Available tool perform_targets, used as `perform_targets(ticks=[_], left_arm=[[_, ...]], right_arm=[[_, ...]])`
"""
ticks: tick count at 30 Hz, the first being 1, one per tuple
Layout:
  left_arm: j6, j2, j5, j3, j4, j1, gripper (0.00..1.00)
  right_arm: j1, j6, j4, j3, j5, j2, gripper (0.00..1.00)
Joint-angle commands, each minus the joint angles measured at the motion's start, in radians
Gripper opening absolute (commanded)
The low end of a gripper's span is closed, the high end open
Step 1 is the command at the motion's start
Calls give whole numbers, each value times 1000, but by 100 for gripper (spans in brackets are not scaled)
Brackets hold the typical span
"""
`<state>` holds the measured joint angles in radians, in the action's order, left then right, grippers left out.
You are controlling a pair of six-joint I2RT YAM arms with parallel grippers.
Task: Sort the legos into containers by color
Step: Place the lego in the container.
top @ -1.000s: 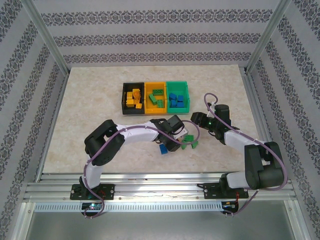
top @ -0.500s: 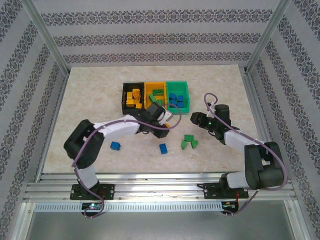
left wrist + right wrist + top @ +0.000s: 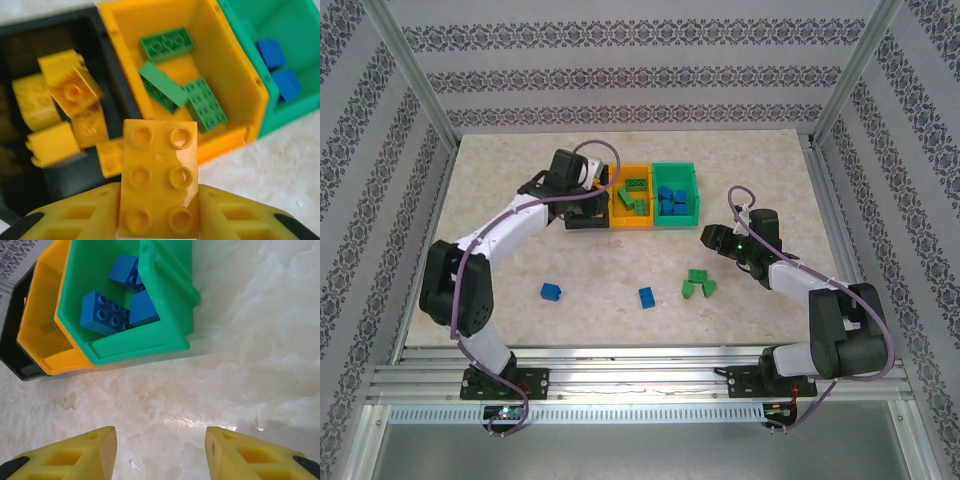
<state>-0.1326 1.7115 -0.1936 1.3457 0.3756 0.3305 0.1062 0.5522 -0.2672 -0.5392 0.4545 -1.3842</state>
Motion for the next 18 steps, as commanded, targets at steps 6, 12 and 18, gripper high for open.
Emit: perform_targets(ticks=[6, 12, 18], left_arm=[[10, 135, 91, 165, 129, -98, 34], [18, 221, 63, 257, 153, -131, 35], [17, 251, 45, 293, 175, -130, 58]], right_arm=[[-14, 11, -27, 12, 15, -7, 51], [-14, 11, -27, 13, 15, -6, 51], [-16, 8, -22, 13, 9, -6, 51]])
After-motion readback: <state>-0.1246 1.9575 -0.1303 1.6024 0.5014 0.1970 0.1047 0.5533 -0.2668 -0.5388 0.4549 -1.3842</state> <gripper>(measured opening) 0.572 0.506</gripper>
